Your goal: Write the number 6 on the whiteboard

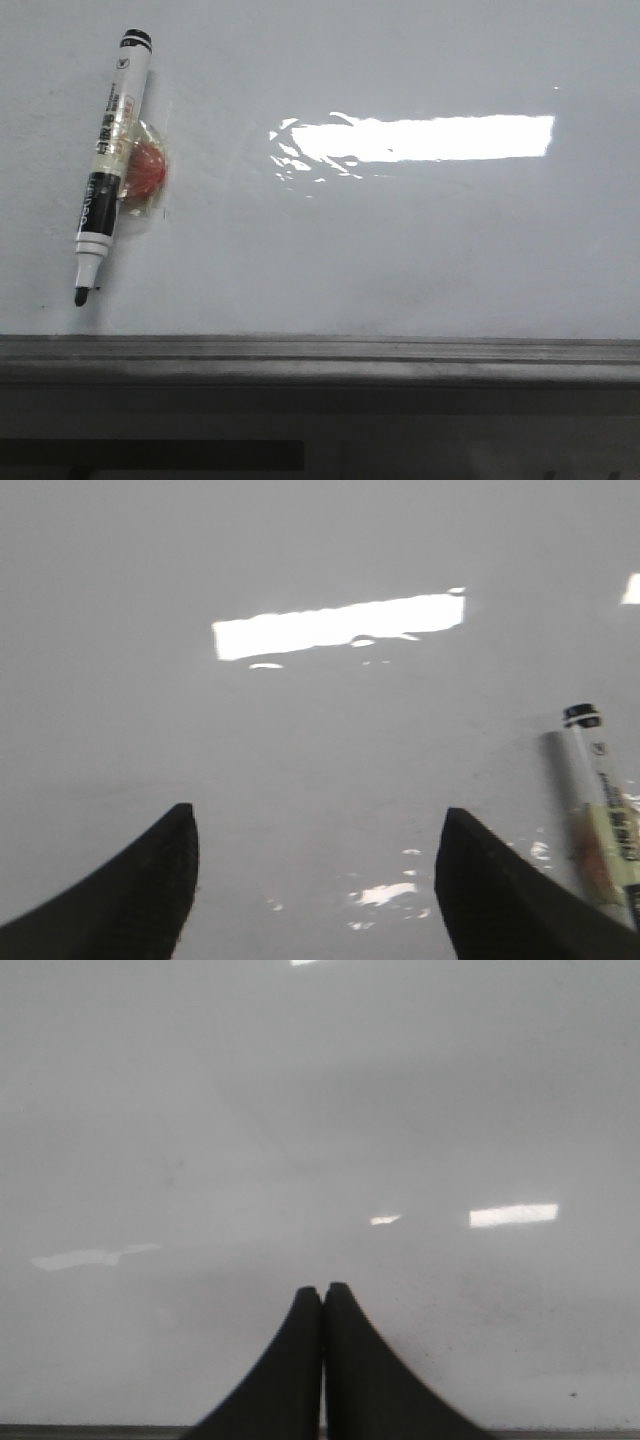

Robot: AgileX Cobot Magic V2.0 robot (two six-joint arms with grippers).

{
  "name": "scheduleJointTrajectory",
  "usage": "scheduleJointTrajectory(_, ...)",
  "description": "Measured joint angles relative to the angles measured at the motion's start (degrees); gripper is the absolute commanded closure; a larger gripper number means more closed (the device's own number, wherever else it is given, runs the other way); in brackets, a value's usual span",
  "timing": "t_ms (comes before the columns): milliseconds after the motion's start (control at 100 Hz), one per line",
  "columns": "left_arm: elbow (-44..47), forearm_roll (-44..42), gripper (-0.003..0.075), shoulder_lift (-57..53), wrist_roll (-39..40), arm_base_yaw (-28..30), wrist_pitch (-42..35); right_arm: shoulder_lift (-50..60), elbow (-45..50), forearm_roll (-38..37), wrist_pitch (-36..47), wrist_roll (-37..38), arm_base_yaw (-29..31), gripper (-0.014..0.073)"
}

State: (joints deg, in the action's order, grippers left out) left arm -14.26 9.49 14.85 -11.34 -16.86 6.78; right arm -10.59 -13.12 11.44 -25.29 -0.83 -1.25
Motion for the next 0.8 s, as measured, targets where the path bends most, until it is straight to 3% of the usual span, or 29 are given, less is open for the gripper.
scheduleJointTrajectory(430, 0.0, 2.1, 0.0248, 17.2, -0.3, -23.0, -9.2, 0.0, 0.0, 0.0, 0.0, 0.0, 0.0, 0.0657)
scheduleJointTrajectory(800, 0.0, 11.0, 0.0248, 35.5, -0.3, -32.0, -24.1, 0.0, 0.0, 0.0, 0.0, 0.0, 0.0, 0.0657)
